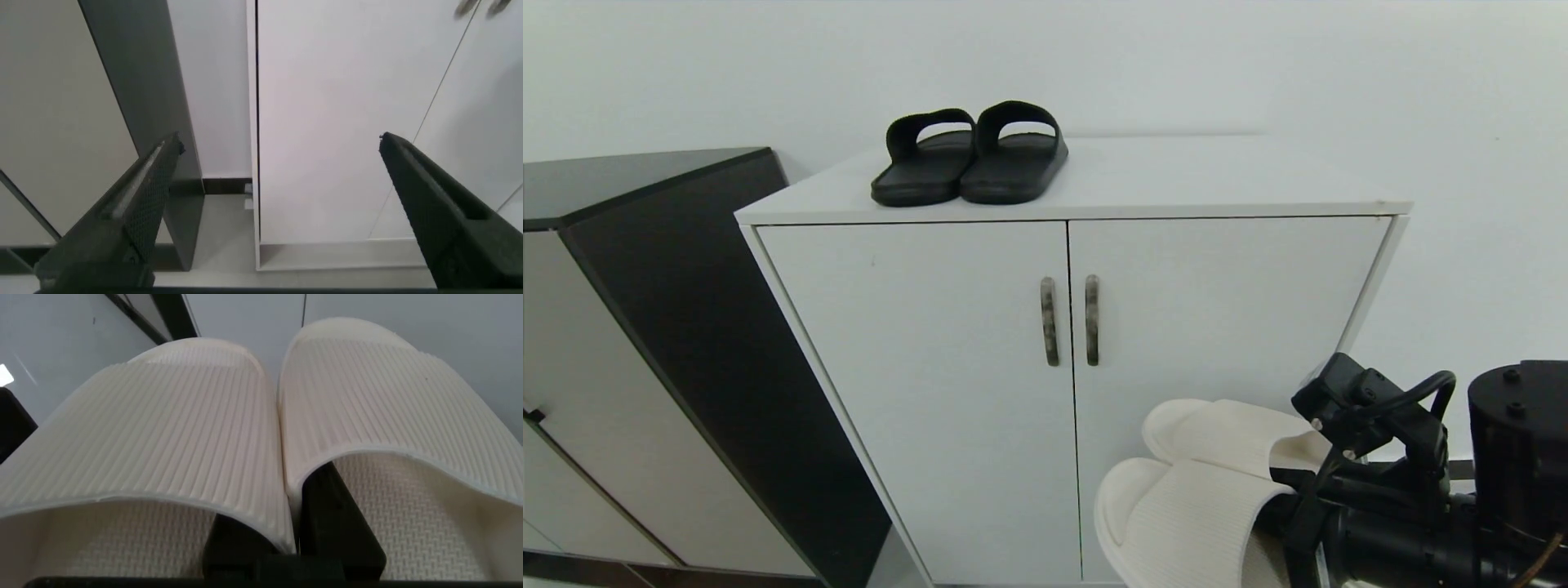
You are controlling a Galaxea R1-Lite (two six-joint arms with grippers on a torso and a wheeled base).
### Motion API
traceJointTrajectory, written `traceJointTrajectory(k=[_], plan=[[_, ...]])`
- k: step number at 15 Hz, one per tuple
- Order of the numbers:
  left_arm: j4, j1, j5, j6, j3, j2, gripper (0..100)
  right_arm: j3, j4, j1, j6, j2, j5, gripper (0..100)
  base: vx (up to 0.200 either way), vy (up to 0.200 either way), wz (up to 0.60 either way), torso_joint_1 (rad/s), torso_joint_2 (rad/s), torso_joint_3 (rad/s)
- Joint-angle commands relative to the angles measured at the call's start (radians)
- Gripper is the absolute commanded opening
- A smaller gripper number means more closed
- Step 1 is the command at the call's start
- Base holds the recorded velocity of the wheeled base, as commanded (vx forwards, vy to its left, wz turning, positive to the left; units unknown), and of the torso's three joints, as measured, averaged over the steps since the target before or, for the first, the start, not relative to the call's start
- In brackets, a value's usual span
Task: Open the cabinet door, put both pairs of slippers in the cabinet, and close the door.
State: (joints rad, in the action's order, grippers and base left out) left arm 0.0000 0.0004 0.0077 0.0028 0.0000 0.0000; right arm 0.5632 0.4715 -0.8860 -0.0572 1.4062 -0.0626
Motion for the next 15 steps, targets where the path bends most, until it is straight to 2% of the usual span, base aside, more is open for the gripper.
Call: traceJointTrajectory(k=[1, 6, 7, 8, 9, 10, 13, 14, 15], plan=[[0.002, 0.001, 0.0, 0.002, 0.0, 0.0, 100, 0.0, 0.001, -0.001, -0.001, 0.005, 0.0, 0, 0.0, 0.0, 0.0, -0.076, 0.46, 0.364], [0.003, -0.007, -0.008, 0.005, -0.002, 0.037, 100, -0.003, 0.001, 0.001, 0.0, 0.004, 0.0, 0, 0.0, 0.0, 0.0, -0.034, 0.41, 0.366], [0.0, -0.033, -0.015, 0.022, -0.006, 0.092, 100, 0.0, 0.001, 0.001, 0.0, 0.004, -0.002, 0, 0.0, 0.0, 0.0, -0.002, 0.15, 0.149], [-0.021, -0.068, -0.026, 0.013, -0.041, 0.153, 100, -0.003, 0.001, -0.001, 0.0, 0.0, -0.002, 0, 0.0, 0.0, 0.0, 0.002, 0.09, 0.085], [-0.037, -0.091, -0.049, -0.029, -0.117, 0.221, 100, -0.003, 0.001, 0.001, 0.0, 0.002, -0.002, 0, 0.0, 0.0, 0.0, 0.002, 0.06, 0.041], [-0.04, -0.114, -0.101, -0.047, -0.193, 0.302, 100, -0.003, 0.001, -0.001, 0.0, 0.004, -0.002, 0, 0.0, 0.0, 0.0, 0.0, 0.0, 0.0], [-0.055, -0.138, -0.311, -0.02, -0.377, 0.577, 100, -0.008, 0.001, -0.001, 0.0, 0.004, -0.002, 0, 0.0, 0.0, 0.0, 0.0, 0.0, 0.0], [-0.107, -0.14, -0.402, -0.017, -0.425, 0.681, 100, -0.008, 0.001, -0.001, 0.0, 0.005, 0.0, 0, 0.0, 0.0, 0.0, 0.0, 0.0, 0.0], [-0.167, -0.158, -0.445, -0.017, -0.445, 0.752, 100, -0.008, 0.001, -0.004, 0.002, 0.005, 0.0, 0, 0.0, 0.0, 0.0, 0.0, 0.0, 0.0]])
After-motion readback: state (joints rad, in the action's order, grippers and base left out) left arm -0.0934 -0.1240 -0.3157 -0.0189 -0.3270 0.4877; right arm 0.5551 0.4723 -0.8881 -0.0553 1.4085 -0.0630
